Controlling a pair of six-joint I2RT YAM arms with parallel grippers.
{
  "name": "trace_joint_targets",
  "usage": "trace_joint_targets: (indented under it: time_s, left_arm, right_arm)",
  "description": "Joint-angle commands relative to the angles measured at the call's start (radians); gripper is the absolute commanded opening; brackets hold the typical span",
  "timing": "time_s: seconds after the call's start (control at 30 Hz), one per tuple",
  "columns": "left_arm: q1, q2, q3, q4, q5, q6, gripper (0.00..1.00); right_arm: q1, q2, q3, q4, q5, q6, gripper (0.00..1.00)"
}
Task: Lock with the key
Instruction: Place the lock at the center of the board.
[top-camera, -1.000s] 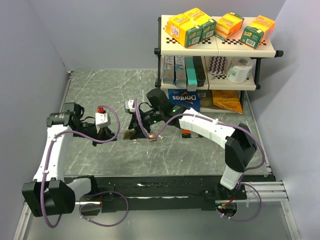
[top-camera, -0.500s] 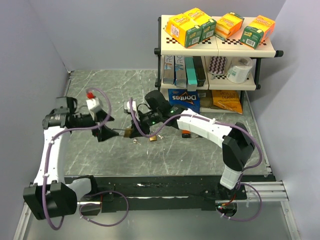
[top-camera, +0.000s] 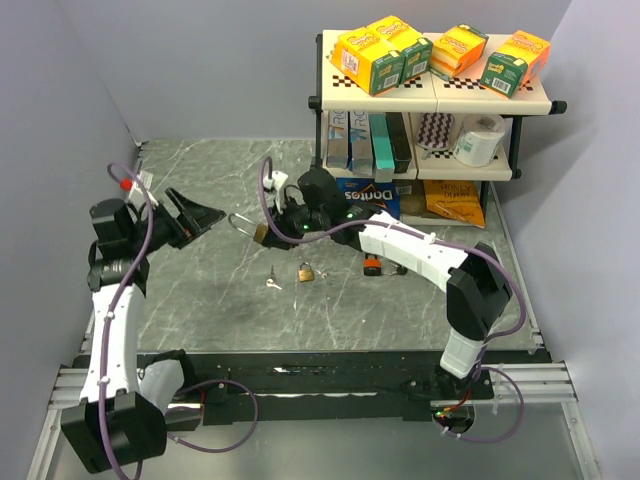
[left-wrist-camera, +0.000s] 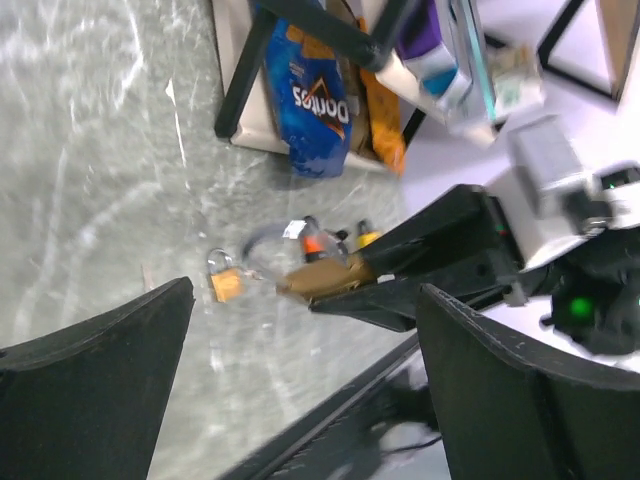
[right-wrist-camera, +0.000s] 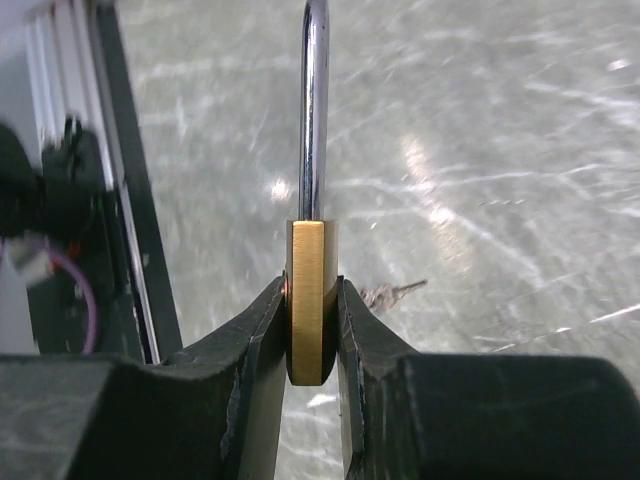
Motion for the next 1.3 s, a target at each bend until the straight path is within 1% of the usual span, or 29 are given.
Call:
trace_joint_targets:
  time_s: [0.0,0.1,0.2,0.47,0.57,0.63,0.67,0.77,1.03,1.27]
  left_arm:
    - [-0.039,-0.081,-0.049,0.095,-0.14,-0.269,0.96]
    - [-0.093,-0.091,-0.052,0.059,-0.22,-0.274,0.96]
    - [-0.119,-0.086,-0.046,0.057,-0.254,-0.291,0.96]
    - [-0.156,-0.104,-0.091,0.101,-0.283,-0.312,0.96]
    - [-0.159,-0.114,-0.119,0.131,-0.286,-0.332,0.99]
    - [-0.164,-0.117,-0.124,0.125,-0.295,-0.328,0.95]
    - [-0.164,-0.12,-0.122,0.12,-0.298,-0.326,0.91]
    - [-0.168,-0.123,-0.122,0.099,-0.307,-0.324,0.86]
    - [-0.182,-0.134,-0.157,0.082,-0.315,-0.34,0.85]
    - [-0.182,-0.132,-0.156,0.112,-0.309,-0.355,0.75]
  right_arm:
    - [0.012,-0.003,0.148,0.134,0.097,0.165,0.0]
    - [0.029,0.027,0.184,0.154,0.082,0.216,0.0]
    - [0.046,0.043,0.204,0.16,0.079,0.233,0.0]
    - [0.093,0.069,0.228,0.169,0.065,0.256,0.0]
    - [0.11,0.081,0.245,0.166,0.078,0.254,0.0]
    - [0.116,0.089,0.253,0.165,0.082,0.257,0.0]
    - [0.121,0.093,0.251,0.166,0.088,0.26,0.0]
    - [0.129,0.096,0.256,0.164,0.108,0.27,0.0]
    - [0.133,0.101,0.27,0.152,0.176,0.257,0.0]
    - [0.14,0.1,0.254,0.155,0.16,0.259,0.0]
